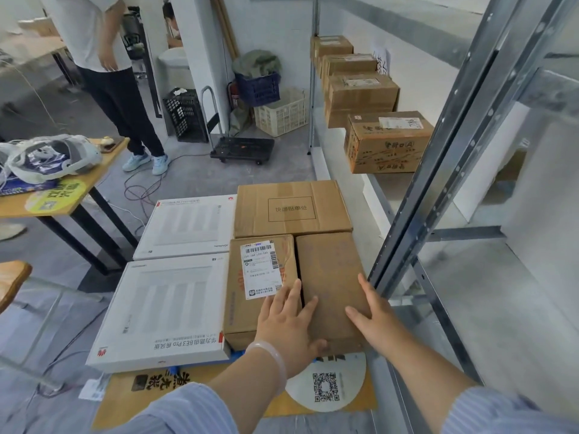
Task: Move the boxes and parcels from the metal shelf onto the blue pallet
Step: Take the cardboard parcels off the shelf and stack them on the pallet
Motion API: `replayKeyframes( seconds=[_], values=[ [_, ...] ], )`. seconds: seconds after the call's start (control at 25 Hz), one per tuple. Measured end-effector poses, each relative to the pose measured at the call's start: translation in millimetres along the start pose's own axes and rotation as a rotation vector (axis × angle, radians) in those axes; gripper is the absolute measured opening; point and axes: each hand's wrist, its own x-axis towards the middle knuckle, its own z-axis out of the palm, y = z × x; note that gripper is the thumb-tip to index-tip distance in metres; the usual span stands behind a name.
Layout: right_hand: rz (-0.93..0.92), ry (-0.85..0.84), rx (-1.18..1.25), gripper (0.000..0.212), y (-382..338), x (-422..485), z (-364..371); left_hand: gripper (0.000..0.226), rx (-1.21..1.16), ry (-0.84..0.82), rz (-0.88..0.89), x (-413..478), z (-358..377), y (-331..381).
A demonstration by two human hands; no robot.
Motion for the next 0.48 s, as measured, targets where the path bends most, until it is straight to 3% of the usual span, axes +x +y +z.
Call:
replayKeyframes(
  seconds=[0.2,0.48],
  values=[
    [-0.035,0.05,-0.238,0.08,-9,-7,-11,0.081,0.016,-0.035,-0.007,2,-7,7],
    [-0.081,0.49,-0.298,0.079,-26,-85,-43,0.079,-0.056,0.127,0.281,17,-46,59]
  ],
)
